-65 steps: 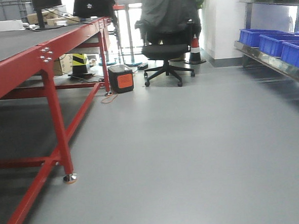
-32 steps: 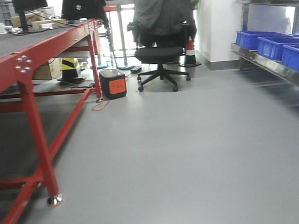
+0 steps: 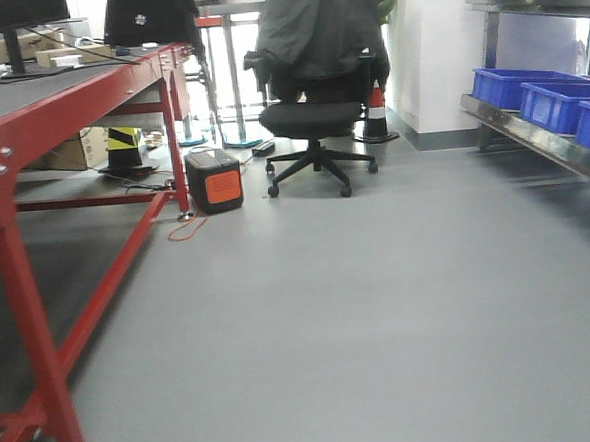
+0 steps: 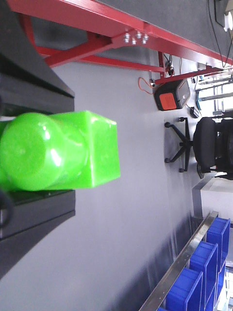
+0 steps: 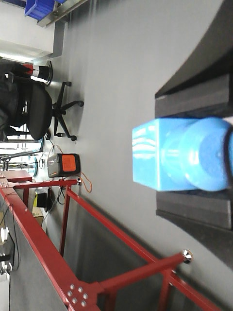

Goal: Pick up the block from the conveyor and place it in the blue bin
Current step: 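Drive the base toward the shelf rack of blue bins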

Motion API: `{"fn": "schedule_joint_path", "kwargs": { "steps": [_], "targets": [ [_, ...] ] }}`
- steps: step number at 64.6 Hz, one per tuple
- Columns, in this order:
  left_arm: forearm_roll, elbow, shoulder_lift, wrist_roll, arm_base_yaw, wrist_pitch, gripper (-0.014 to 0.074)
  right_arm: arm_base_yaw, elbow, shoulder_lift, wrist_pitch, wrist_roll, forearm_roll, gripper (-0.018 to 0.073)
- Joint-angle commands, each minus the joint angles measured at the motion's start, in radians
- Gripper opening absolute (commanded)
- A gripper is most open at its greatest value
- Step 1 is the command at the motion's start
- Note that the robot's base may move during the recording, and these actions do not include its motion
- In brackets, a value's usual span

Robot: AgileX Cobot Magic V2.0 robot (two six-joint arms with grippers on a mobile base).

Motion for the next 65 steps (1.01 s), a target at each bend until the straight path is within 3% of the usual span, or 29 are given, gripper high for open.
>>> {"fn": "schedule_joint_path", "kwargs": {
  "steps": [1,65],
  "targets": [
    [-0.003,-0.009,-0.002,-0.012,-0.008,-0.013,-0.0111,0.002,-0.006,0.0,-0.015,-0.004,-0.001,-0.0155],
    [-0.003,-0.009,-0.002,-0.012,-0.008,-0.013,-0.0111,0.002,-0.006,0.0,-0.015,-0.004,-0.001,-0.0155]
  ]
}}
